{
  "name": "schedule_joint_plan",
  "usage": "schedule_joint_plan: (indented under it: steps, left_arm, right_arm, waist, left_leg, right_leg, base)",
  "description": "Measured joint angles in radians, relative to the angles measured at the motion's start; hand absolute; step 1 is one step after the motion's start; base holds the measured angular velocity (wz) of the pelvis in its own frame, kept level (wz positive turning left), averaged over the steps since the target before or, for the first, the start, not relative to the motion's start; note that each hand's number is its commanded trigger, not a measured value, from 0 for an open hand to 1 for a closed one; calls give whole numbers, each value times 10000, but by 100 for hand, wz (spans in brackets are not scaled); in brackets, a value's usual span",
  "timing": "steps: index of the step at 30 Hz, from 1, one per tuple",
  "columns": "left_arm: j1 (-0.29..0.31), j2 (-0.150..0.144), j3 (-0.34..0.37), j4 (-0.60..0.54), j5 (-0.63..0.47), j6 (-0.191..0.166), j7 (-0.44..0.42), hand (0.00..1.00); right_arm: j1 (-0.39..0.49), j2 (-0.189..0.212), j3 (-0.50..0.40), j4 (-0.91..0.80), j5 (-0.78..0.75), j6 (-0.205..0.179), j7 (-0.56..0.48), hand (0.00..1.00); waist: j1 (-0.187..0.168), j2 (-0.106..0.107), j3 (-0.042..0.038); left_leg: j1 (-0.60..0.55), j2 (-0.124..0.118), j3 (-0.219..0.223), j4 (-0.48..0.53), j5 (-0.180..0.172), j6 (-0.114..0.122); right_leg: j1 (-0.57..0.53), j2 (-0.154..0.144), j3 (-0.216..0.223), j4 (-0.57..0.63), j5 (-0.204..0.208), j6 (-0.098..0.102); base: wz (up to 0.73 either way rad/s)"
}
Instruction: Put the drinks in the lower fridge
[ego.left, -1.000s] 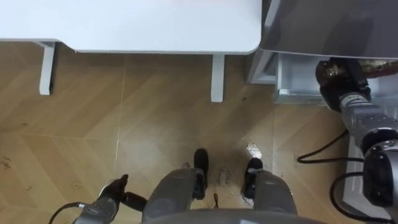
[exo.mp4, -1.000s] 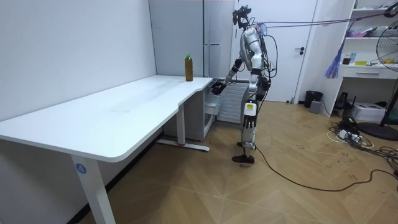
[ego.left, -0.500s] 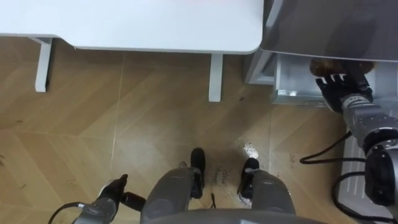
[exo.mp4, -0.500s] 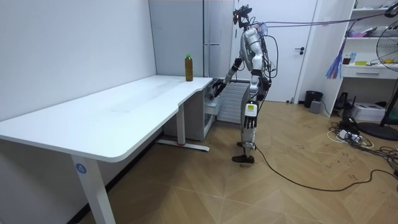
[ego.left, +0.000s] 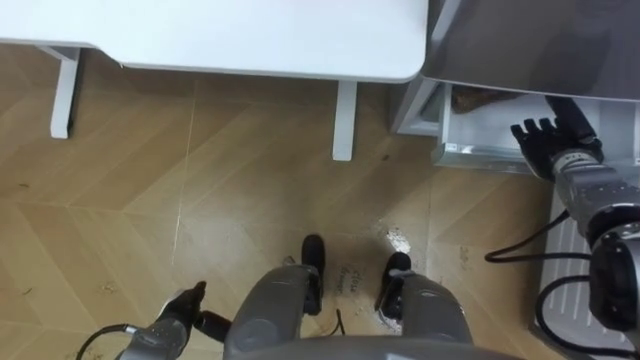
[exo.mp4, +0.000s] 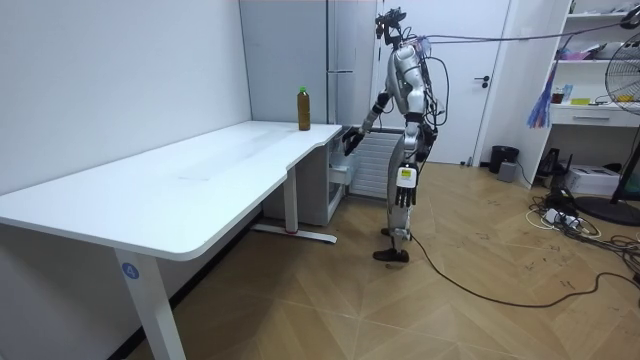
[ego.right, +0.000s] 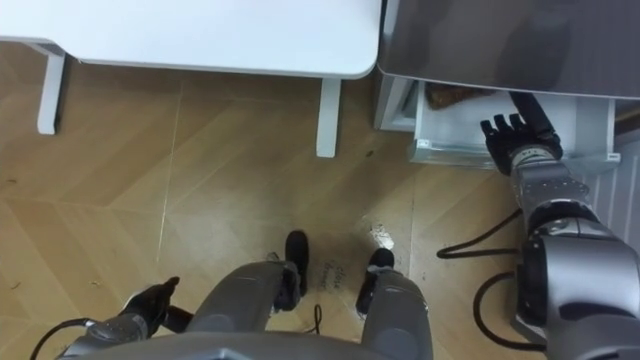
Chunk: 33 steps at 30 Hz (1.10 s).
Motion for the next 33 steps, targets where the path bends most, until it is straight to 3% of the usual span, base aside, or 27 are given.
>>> schedule_joint_plan:
  steps: [16,26,28,30,33]
  left_arm:
    - [-12,0,33,-60,21,-23,25,0]
    - [-62,174,111,-380,13,-194,213,0]
    - [7,185,325,-387,29,-182,227,0]
    - [132,204,779,-377,50,-175,256,0]
    - [180,239,895,-387,12,-182,305,0]
  right_arm:
    - [0,-13,-16,13,64,-2,-8,0]
    - [375,-17,7,1,52,26,52,0]
    - [646,-18,7,-2,-97,100,301,0]
    - [1071,-20,4,1,-224,296,632,0]
    - [1615,-20,1,2,-292,329,1030,0]
  waist:
    - [37,5,-3]
    - [-180,-67,-42]
    - [-175,-140,-89]
    - [-168,-306,-198]
    - [-237,-498,-328]
  left_leg:
    - [19,-5,-53,20,8,-11]
    - [206,12,-23,8,8,-10]
    - [462,7,-10,-85,7,-10]
    - [847,19,20,-260,7,-11]
    - [1315,24,68,-402,3,-14]
  right_leg:
    - [6,-4,31,-13,-5,-1]
    - [459,0,-267,-211,-11,12]
    - [740,13,-282,-337,-27,37]
    - [1131,60,-288,-613,-21,51]
    - [1695,111,-351,-956,33,89]
  base:
    - [0]
    - [9]
    - [4]
    - [0]
    - [0]
